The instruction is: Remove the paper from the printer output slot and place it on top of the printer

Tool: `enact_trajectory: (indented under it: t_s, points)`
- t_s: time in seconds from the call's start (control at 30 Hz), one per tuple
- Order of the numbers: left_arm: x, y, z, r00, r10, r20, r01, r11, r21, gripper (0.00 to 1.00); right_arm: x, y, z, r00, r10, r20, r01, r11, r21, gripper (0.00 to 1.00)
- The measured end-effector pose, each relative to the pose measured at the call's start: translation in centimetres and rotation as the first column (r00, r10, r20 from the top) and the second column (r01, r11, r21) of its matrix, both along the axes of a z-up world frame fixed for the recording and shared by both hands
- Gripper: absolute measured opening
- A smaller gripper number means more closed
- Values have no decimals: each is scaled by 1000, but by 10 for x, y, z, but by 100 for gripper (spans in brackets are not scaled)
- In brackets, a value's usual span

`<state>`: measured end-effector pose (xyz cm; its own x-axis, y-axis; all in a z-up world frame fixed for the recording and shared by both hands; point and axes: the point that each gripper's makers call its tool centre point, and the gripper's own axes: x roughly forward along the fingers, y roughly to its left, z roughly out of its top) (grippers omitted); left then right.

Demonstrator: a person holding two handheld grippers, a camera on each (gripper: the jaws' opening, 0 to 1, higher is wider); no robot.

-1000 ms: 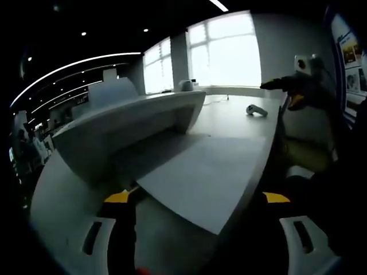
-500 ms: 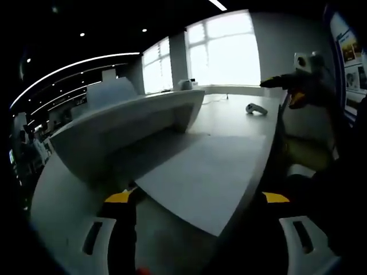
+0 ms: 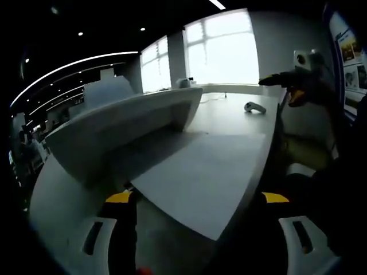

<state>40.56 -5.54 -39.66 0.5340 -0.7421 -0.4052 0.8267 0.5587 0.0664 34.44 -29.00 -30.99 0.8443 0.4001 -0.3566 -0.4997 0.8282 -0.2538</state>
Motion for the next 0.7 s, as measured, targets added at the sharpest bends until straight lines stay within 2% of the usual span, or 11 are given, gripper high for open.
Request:
enact_trajectory:
  t_s: [0.7]
  points:
    - [-1,-5,-2,1000,-14,15,14,1000,4,89,0,0,1,1000,2,13,-2,1000,-3,82]
